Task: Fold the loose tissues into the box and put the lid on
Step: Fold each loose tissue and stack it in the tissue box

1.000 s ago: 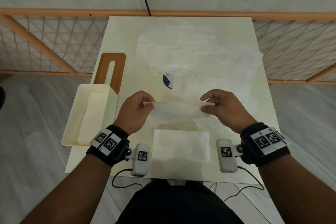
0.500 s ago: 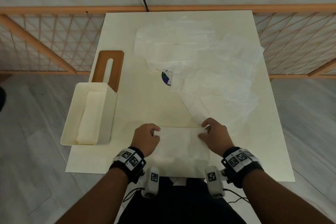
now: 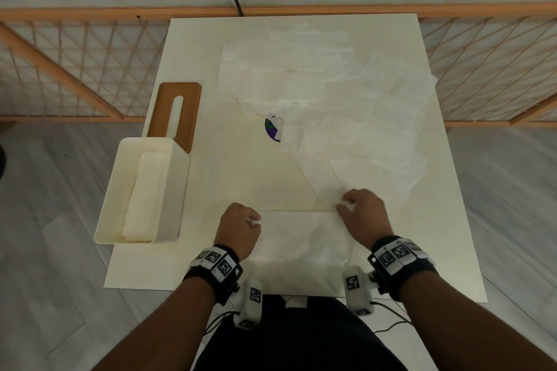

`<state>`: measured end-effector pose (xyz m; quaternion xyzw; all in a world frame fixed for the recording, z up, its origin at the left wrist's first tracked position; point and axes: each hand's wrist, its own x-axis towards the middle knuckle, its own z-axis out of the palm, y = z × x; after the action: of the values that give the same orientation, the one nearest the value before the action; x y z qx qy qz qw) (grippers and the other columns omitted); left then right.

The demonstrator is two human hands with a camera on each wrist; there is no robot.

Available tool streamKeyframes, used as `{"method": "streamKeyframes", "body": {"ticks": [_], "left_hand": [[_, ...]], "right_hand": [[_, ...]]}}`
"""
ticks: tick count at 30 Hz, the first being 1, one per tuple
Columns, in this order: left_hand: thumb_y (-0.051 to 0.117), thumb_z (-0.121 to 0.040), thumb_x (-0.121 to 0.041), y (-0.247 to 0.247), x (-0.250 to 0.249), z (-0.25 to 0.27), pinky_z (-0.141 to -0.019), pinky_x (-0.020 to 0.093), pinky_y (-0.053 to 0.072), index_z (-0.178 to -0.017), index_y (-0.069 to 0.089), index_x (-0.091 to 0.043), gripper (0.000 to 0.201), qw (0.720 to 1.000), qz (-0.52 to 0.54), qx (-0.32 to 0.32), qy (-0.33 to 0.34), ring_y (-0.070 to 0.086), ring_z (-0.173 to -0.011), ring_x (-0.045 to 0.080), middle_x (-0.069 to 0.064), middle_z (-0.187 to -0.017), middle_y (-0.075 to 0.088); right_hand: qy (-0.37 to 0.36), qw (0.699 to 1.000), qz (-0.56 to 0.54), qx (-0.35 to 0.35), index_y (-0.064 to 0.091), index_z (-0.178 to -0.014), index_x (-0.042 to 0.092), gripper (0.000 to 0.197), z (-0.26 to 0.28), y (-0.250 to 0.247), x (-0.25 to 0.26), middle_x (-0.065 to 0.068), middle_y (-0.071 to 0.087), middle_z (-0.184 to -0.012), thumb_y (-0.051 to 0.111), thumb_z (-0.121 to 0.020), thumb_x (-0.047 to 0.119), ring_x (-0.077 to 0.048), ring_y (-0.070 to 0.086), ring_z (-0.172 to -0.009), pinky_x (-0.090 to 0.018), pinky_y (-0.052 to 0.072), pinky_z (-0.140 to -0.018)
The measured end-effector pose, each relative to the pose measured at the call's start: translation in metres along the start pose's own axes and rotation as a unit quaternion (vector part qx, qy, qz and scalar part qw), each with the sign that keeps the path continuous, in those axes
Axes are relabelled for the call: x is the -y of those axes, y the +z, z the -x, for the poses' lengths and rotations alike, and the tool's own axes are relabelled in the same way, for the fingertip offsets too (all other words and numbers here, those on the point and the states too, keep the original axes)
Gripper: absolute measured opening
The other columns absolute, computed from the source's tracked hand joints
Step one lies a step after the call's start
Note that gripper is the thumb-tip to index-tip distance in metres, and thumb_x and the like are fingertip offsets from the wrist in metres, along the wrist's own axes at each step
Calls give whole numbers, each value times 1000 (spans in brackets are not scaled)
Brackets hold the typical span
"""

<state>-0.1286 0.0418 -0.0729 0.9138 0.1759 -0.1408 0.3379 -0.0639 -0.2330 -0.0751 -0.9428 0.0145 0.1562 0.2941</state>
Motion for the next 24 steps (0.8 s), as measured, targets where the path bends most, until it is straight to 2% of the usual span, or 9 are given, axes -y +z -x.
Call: {"method": "streamKeyframes", "body": {"ticks": [3, 6, 8, 10, 13, 15, 16, 19, 24], "left_hand": [[70, -81, -9, -3, 0, -1, -79, 19, 43, -89, 70, -18, 12, 1000, 0, -6, -3, 58, -80, 12, -2, -104, 57], [72, -80, -12, -8, -5, 1, -79, 21, 45, -90, 69, -20, 13, 1000, 4, -15, 9, 58, -78, 12, -4, -103, 57], [71, -81, -13, -11, -9, 1, -73, 13, 42, -89, 68, -22, 12, 1000, 4, -20, 11, 57, -75, 6, -7, -102, 57], [71, -82, -14, -13, -13, 1, -68, 6, 36, -89, 67, -24, 12, 1000, 6, -24, 10, 57, -74, 2, -9, -102, 56], [71, -83, -17, -15, -17, 0, -67, 3, 34, -87, 66, -27, 13, 1000, 11, -25, 15, 57, -74, 2, -10, -102, 57], [71, -83, -18, -16, -21, -1, -67, 3, 34, -88, 66, -27, 12, 1000, 12, -24, 16, 58, -74, 2, -10, -102, 58], [71, -83, -18, -16, -22, -1, -67, 3, 34, -88, 67, -27, 11, 999, 13, -25, 17, 58, -75, 2, -11, -102, 58], [71, -83, -18, -16, -24, 0, -67, 4, 35, -86, 66, -27, 11, 999, 19, -26, 21, 58, -75, 2, -11, -101, 59], [71, -83, -19, -18, -25, 3, -70, 8, 40, -87, 68, -26, 10, 999, 33, -27, 22, 60, -76, 3, -12, -101, 60]], "right_hand": [[23, 996, 82, -23, 70, -112, 5, 27, -18, -14, -16, -14, 63, -115, 66, -89, 20, -34, 52, -111, -36, 43, -95], [16, 988, 156, 11, 71, -95, 6, 18, -29, -18, -30, -12, 65, -103, 58, -91, 18, -31, 54, -94, -34, 46, -80], [20, 986, 164, 14, 68, -84, 7, 21, -32, -20, -32, -12, 64, -93, 50, -93, 12, -25, 50, -81, -31, 40, -68], [38, 990, 138, 9, 62, -80, 8, 21, -35, -21, -33, -12, 62, -89, 46, -93, 9, -25, 49, -78, -32, 38, -64], [28, 992, 123, 32, 62, -92, 9, 12, -36, -24, -33, -7, 59, -99, 56, -94, 19, -30, 54, -95, -35, 43, -73], [17, 993, 109, 46, 65, -108, 10, 25, -34, -24, -35, -6, 58, -111, 67, -90, 27, -31, 52, -109, -38, 47, -88], [12, 993, 110, 44, 67, -109, 10, 25, -32, -24, -36, -5, 59, -112, 68, -89, 25, -31, 52, -110, -39, 48, -90], [-8, 993, 121, 15, 73, -92, 12, 11, -31, -21, -38, -4, 62, -101, 64, -91, 18, -31, 55, -102, -42, 52, -82], [2, 996, 86, 21, 76, -87, 10, 19, -34, -32, -32, -5, 69, -95, 60, -93, 18, -27, 61, -92, -36, 52, -79]]}}
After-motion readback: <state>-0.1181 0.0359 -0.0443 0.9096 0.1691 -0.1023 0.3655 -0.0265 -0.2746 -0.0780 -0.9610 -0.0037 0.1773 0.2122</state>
